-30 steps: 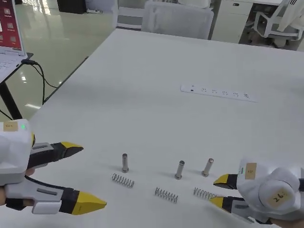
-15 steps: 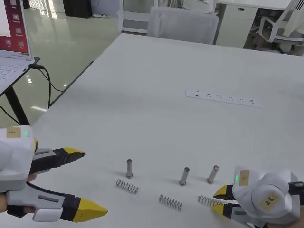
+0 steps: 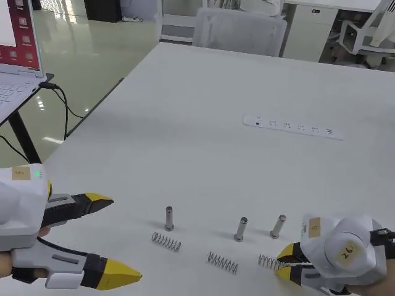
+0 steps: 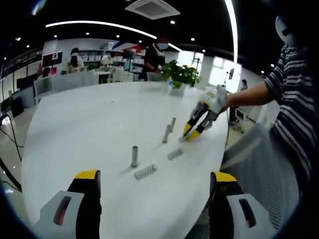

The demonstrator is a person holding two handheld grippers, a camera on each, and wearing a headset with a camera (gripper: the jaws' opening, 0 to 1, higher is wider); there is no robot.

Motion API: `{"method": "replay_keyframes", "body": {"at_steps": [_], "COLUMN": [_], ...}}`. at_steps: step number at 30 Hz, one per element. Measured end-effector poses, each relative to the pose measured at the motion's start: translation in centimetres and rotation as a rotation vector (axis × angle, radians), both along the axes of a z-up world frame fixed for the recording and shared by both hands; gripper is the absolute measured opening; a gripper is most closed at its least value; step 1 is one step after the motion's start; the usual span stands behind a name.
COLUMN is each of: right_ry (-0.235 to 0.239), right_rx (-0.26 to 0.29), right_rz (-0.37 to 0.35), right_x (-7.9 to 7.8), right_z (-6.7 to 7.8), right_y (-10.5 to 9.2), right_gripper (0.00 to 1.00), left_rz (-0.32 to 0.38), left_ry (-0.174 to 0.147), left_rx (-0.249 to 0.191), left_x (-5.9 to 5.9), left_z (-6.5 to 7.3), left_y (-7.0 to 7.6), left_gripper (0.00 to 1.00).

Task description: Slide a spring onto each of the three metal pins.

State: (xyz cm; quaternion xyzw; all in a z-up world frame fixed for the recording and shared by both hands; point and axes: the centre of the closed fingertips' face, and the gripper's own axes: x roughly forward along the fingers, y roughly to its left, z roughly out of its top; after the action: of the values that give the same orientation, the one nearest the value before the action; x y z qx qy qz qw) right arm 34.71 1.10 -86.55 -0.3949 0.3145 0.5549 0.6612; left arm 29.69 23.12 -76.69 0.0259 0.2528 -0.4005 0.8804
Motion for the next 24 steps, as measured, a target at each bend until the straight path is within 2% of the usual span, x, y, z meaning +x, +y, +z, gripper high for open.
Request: {"method": "replay_keyframes", "body": {"at_steps": [3, 7, 12, 14, 17, 20, 24], "right_ry": [-0.016, -0.012, -0.017, -0.025, -0.027, -0.035, -0.040], "right_rx": [-0.001, 0.015, 0.034, 0.042, 0.060, 0.069, 0.072], "right_rz": [0.002, -0.007, -0.003, 0.007, 0.020, 0.039, 0.062], "right_x": [0.2, 0.1, -0.3, -0.6, -1.2, -1.7, -2.3], "right_z": [0.2, 1.0, 2.6, 3.2, 4.4, 5.3, 6.2], "right_y": [0.1, 0.2, 0.5, 0.7, 1.3, 1.8, 2.2], "right_gripper": [0.08, 0.08, 0.08, 0.08, 0.08, 0.08, 0.08], "left_rz": [0.000, -0.006, -0.005, -0.019, -0.054, -0.100, -0.130], "left_ry": [0.002, -0.004, -0.020, -0.027, -0.016, -0.014, -0.005], "left_rx": [0.002, 0.006, -0.005, -0.005, -0.012, -0.011, -0.018], "left_x": [0.0, -0.1, -0.1, -0.3, -0.8, -1.3, -1.4], "left_z": [-0.2, -0.2, 0.4, 0.7, 0.8, 0.8, 0.8], "left_y": [0.0, 0.0, -0.2, -0.6, -1.5, -2.5, -3.4], "left_gripper": [0.87, 0.87, 0.86, 0.86, 0.80, 0.79, 0.75]}}
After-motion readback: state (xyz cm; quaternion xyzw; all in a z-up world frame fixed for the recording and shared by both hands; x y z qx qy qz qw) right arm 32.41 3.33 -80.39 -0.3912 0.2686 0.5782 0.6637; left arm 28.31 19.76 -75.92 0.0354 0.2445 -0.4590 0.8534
